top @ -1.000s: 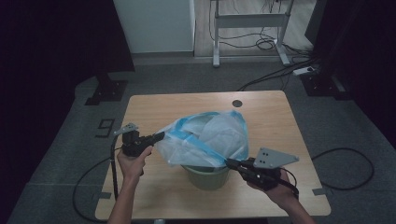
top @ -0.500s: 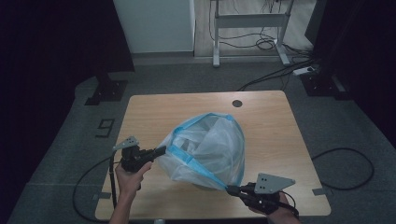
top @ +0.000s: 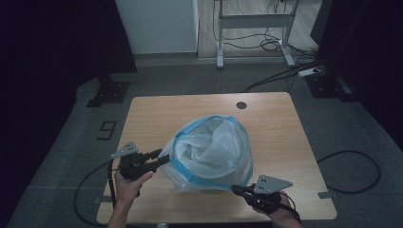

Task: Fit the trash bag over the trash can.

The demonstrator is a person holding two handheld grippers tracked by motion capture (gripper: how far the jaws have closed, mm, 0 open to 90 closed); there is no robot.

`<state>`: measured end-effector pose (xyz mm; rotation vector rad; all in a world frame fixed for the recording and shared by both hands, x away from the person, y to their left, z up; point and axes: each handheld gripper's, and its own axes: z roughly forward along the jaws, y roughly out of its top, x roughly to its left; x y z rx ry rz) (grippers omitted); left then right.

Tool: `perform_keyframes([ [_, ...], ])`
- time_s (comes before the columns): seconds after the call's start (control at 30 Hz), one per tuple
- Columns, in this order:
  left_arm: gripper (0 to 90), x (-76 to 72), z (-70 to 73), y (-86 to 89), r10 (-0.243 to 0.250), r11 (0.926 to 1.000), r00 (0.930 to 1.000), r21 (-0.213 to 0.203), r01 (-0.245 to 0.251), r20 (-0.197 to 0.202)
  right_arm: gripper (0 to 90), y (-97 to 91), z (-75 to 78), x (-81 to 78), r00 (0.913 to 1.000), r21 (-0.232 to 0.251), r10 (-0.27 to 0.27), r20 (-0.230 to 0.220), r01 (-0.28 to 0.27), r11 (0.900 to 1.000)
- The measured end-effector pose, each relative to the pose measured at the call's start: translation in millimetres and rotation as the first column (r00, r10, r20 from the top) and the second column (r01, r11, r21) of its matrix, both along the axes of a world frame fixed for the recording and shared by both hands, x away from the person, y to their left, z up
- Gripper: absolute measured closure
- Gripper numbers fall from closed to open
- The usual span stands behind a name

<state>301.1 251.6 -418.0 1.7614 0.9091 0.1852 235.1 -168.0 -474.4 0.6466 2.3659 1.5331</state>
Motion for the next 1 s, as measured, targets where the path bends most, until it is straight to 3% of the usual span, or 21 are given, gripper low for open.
perform_keyframes([
  [0.13, 31.7, 0.0, 14.7, 0.1, -0.006, 1.0000, 0.9993, 0.000, 0.006, 0.037, 88.8, -0.2, 0.4, 0.8, 0.9999, -0.004, -0.012, 0.002, 0.012, 0.9999],
  [0.33, 30.4, 15.3, 29.5, -16.9, -0.009, 0.9995, 0.9985, 0.030, 0.008, 0.055, 88.7, -1.3, 2.2, 2.2, 0.9997, 0.007, -0.024, 0.002, 0.024, 0.9997],
  [0.53, 33.2, 31.7, 34.5, -33.4, -0.002, 0.9977, 0.9981, 0.067, -0.002, 0.061, 88.7, -0.9, 1.2, 2.1, 0.9996, 0.011, -0.028, 0.000, 0.028, 0.9995],
  [0.67, 39.6, 37.9, 33.5, -41.9, 0.004, 0.9946, 0.9976, 0.103, -0.011, 0.069, 88.7, -2.7, 0.3, 1.9, 0.9994, 0.015, -0.034, 0.000, 0.034, 0.9993],
  [0.8, 58.5, 42.9, 32.2, -47.4, 0.006, 0.9921, 0.9976, 0.124, -0.014, 0.069, 88.6, -4.5, -0.6, 1.4, 0.9992, 0.019, -0.039, 0.003, 0.039, 0.9991],
  [0.9, 76.8, 47.6, 31.5, -48.3, -0.014, 0.9947, 0.9985, 0.103, 0.008, 0.052, 88.6, -5.9, -1.3, 0.8, 0.9990, 0.019, -0.044, 0.008, 0.044, 0.9989],
  [1.0, 88.1, 51.4, 34.5, -45.3, 0.005, 0.9969, 0.9983, 0.078, -0.009, 0.058, 88.6, -7.4, -1.4, 0.1, 0.9987, 0.013, -0.046, 0.020, 0.046, 0.9989],
])
